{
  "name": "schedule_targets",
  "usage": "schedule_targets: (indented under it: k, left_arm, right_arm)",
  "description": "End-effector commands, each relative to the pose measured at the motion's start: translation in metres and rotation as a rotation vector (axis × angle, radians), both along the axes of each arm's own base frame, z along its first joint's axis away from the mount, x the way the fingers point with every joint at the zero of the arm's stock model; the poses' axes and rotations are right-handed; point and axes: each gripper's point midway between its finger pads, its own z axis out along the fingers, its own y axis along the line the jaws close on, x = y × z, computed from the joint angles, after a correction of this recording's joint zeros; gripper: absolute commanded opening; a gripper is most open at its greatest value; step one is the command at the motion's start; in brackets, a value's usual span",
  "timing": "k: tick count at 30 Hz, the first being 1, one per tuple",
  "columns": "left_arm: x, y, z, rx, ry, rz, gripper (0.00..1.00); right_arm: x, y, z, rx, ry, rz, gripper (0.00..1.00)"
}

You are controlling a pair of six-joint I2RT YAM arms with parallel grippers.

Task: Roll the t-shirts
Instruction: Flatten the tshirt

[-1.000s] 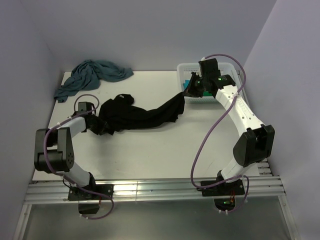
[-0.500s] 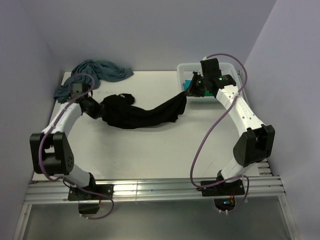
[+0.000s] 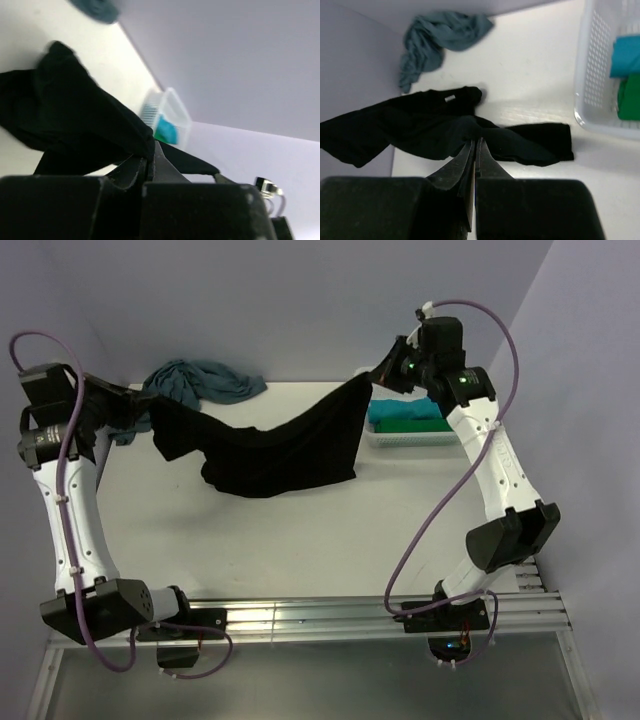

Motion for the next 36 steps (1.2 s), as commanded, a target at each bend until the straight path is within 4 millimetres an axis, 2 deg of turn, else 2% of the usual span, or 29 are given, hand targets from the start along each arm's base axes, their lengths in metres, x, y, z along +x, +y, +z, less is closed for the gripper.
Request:
schedule_targets:
  k: [1, 3, 4, 5, 6, 7, 8, 9, 10, 12, 15, 17, 18, 20, 21, 25, 27, 28, 29, 30, 32, 33, 34, 35, 36]
  left_arm:
    - [-0.004, -0.014, 0.074, -0.072, -0.195, -0.089, 0.0]
    - [-0.007, -0.009, 0.093, -0.098, -0.239, -0.083, 0.0]
    - [-0.015, -0.015, 0.113, -0.091, -0.299, -0.115, 0.0]
    - [-0.02, -0.013, 0.132, -0.066, -0.369, -0.119, 0.0]
    - [-0.024, -0.015, 0.142, -0.034, -0.401, -0.137, 0.0]
    - [-0.038, -0.02, 0.173, 0.031, -0.478, -0.149, 0.0]
    - [-0.046, -0.024, 0.179, 0.058, -0.478, -0.149, 0.0]
    - [-0.061, -0.031, 0.194, 0.13, -0.539, -0.157, 0.0]
    - [-0.075, -0.039, 0.211, 0.171, -0.595, -0.154, 0.0]
    - [-0.096, -0.049, 0.229, 0.218, -0.668, -0.158, 0.0]
    - [-0.15, -0.063, 0.264, 0.297, -0.819, -0.115, 0.0]
    - [-0.174, -0.067, 0.277, 0.324, -0.883, -0.078, 0.0]
    - [-0.198, -0.069, 0.287, 0.342, -0.933, -0.029, 0.0]
    - [-0.222, -0.072, 0.293, 0.356, -0.982, 0.008, 0.0]
    - [-0.243, -0.076, 0.297, 0.372, -1.02, 0.034, 0.0]
    - [-0.281, -0.075, 0.297, 0.394, -1.05, 0.126, 0.0]
    - [-0.279, -0.072, 0.293, 0.411, -1.029, 0.14, 0.0]
    - [-0.285, -0.073, 0.3, 0.421, -1.045, 0.146, 0.0]
    - [-0.28, -0.071, 0.3, 0.424, -1.026, 0.144, 0.0]
    - [-0.273, -0.069, 0.309, 0.442, -1.032, 0.14, 0.0]
    - [-0.262, -0.063, 0.318, 0.45, -1.046, 0.156, 0.0]
    - [-0.247, -0.056, 0.317, 0.444, -1.028, 0.164, 0.0]
    - [-0.241, -0.053, 0.32, 0.446, -1.04, 0.171, 0.0]
    - [-0.237, -0.052, 0.329, 0.456, -1.082, 0.172, 0.0]
    - [-0.222, -0.046, 0.326, 0.443, -1.066, 0.176, 0.0]
  right_arm:
    - [-0.019, -0.004, 0.074, 0.045, -0.181, 0.023, 0.0]
    - [-0.036, 0.0, 0.094, 0.078, -0.218, 0.06, 0.0]
    - [-0.044, 0.003, 0.099, 0.092, -0.231, 0.084, 0.0]
    - [-0.063, 0.001, 0.122, 0.116, -0.3, 0.101, 0.0]
    - [-0.075, 0.005, 0.119, 0.135, -0.302, 0.137, 0.0]
    - [-0.088, 0.005, 0.126, 0.147, -0.336, 0.154, 0.0]
    - [-0.121, -0.001, 0.15, 0.168, -0.426, 0.167, 0.0]
    - [-0.13, -0.001, 0.146, 0.184, -0.452, 0.175, 0.0]
    - [-0.167, -0.009, 0.168, 0.204, -0.545, 0.181, 0.0]
    - [-0.193, -0.018, 0.18, 0.233, -0.616, 0.158, 0.0]
    - [-0.246, -0.045, 0.218, 0.252, -0.763, 0.075, 0.0]
    - [-0.27, -0.063, 0.236, 0.264, -0.827, 0.001, 0.0]
    - [-0.287, -0.07, 0.247, 0.275, -0.852, -0.017, 0.0]
    - [-0.307, -0.077, 0.26, 0.278, -0.883, -0.028, 0.0]
    - [-0.324, -0.082, 0.267, 0.281, -0.893, -0.034, 0.0]
    - [-0.35, -0.096, 0.269, 0.272, -0.908, -0.08, 0.0]
    - [-0.356, -0.102, 0.261, 0.269, -0.879, -0.108, 0.0]
    - [-0.357, -0.101, 0.259, 0.273, -0.862, -0.099, 0.0]
    - [-0.357, -0.098, 0.258, 0.283, -0.832, -0.089, 0.0]
    - [-0.357, -0.093, 0.257, 0.287, -0.817, -0.06, 0.0]
    - [-0.346, -0.087, 0.249, 0.302, -0.75, -0.052, 0.0]
    - [-0.34, -0.085, 0.244, 0.3, -0.726, -0.053, 0.0]
    - [-0.331, -0.083, 0.24, 0.296, -0.697, -0.054, 0.0]
    - [-0.32, -0.078, 0.232, 0.3, -0.663, -0.048, 0.0]
    - [-0.312, -0.076, 0.227, 0.298, -0.638, -0.047, 0.0]
